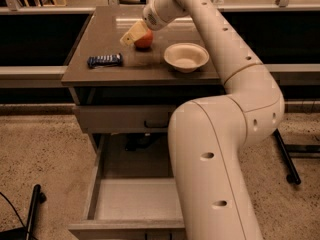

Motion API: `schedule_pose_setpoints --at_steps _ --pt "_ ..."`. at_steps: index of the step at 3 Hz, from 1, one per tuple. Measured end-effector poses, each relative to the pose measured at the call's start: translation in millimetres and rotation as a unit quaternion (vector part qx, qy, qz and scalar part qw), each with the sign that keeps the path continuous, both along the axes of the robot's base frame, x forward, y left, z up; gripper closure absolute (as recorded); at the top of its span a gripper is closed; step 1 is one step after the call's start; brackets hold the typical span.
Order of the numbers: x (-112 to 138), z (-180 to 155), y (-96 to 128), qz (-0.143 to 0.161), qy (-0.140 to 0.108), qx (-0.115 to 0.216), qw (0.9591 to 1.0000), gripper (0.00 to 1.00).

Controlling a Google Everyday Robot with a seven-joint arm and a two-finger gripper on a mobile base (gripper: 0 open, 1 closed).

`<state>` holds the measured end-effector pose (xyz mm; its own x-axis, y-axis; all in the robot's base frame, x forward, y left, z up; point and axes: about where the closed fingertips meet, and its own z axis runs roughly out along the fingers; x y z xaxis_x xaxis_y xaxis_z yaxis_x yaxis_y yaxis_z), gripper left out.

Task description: Place apple into middle drawer

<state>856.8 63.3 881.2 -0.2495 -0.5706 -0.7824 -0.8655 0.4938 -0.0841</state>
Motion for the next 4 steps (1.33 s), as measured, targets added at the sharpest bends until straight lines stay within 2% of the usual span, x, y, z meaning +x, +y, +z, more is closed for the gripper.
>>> schedule_pose_setpoints --at_steps 1,2,3,4 --pt "6 -10 -1 -0.02 0.021 0.016 0.9995 0.0" --pt "13 -23 1 -0.026 0.031 0.028 0.9988 0.0" --pt "19 -31 3 -0.03 0.03 0.039 0.9983 0.18" --pt "20 -11 17 0.005 -0.01 0.072 0.9973 0.49"
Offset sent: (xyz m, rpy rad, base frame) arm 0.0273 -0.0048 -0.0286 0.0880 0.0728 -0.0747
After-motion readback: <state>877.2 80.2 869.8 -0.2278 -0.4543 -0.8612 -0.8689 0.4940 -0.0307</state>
